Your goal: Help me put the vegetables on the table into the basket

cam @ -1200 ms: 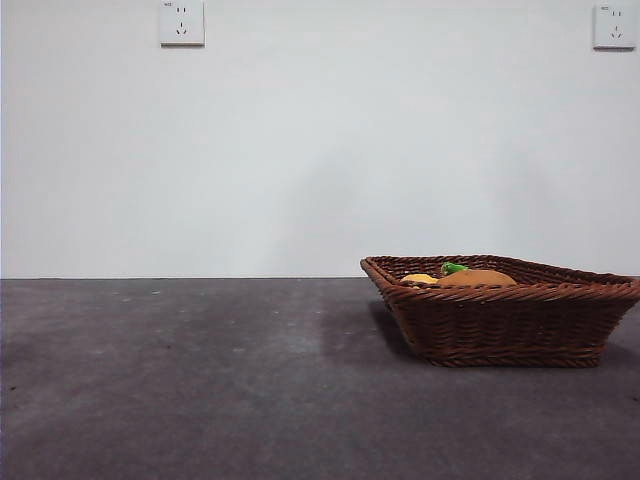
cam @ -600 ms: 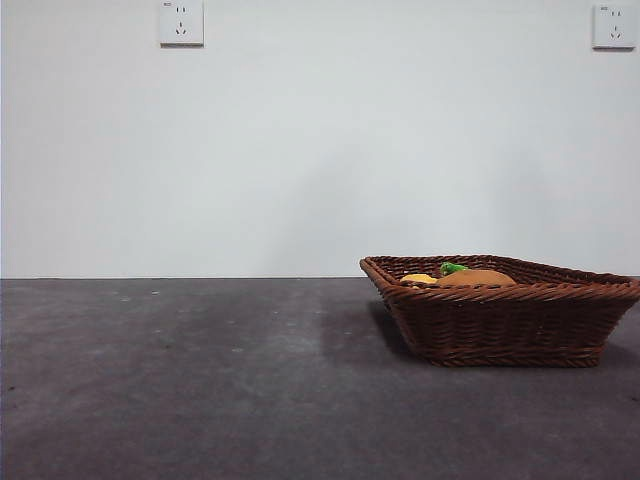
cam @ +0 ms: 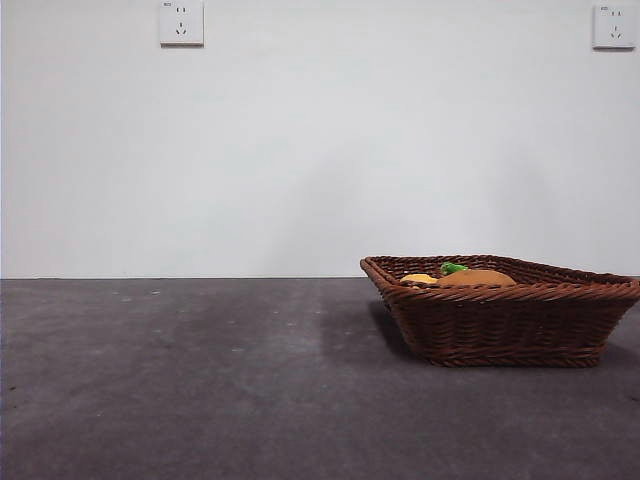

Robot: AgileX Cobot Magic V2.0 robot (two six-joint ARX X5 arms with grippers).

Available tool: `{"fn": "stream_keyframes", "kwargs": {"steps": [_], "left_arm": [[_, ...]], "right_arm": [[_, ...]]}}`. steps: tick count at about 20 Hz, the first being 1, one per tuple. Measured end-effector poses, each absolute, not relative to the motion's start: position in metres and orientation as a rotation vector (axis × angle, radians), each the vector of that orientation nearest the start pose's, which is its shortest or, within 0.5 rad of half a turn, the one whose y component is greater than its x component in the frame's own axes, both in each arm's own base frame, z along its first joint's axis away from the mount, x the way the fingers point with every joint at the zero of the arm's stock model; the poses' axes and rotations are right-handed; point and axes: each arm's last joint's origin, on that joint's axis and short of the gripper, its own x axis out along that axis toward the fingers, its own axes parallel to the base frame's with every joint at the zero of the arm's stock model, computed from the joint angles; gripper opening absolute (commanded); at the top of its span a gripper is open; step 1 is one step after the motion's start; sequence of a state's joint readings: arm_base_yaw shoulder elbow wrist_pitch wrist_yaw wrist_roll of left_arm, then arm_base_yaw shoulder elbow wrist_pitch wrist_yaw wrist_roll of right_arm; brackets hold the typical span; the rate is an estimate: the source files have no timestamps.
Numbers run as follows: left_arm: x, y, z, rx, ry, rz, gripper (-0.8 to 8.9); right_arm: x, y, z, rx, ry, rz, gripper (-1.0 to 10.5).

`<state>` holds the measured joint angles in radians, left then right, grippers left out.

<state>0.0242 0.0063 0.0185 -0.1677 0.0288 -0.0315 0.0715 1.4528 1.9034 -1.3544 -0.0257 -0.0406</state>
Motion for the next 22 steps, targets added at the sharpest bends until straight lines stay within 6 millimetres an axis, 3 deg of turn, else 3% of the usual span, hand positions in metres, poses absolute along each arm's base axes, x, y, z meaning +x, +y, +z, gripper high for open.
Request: {"fn": "stream_keyframes", "kwargs": {"steps": [9, 12, 14, 16, 18, 20, 22], "left_arm": [[0.097, 0.002, 0.151, -0.04, 0.183, -0.001, -0.01], [0.097, 0.002, 0.151, -0.04, 0.187, -0.002, -0.01], [0.097, 0.002, 0.15, -0.04, 0.191, -0.002, -0.01], [0.098, 0.002, 0.15, -0.04, 0.197, -0.001, -0.01], [0.098, 0.002, 0.149, -0.041, 0.204, -0.001, -0.01], [0.098, 0.002, 0.149, -0.041, 0.208, -0.001, -0.01], [0.098, 0.002, 0.149, -0.041, 0.209, -0.001, -0.01]], "right_arm": [[0.245, 0.018, 0.449, -0.058, 0.909, 0.108, 0.0], [0.244, 0.013, 0.448, -0.089, 0.856, 0.02, 0.0], [0.224, 0.011, 0.45, -0.085, 0.702, 0.0, 0.0], [0.185, 0.01, 0.449, -0.063, 0.443, 0.023, 0.0], [0.144, 0.007, 0.436, -0.048, 0.124, 0.007, 0.0], [0.109, 0.002, 0.406, -0.034, -0.17, -0.111, 0.0], [0.087, -0.005, 0.361, -0.004, -0.344, -0.289, 0.0]]}}
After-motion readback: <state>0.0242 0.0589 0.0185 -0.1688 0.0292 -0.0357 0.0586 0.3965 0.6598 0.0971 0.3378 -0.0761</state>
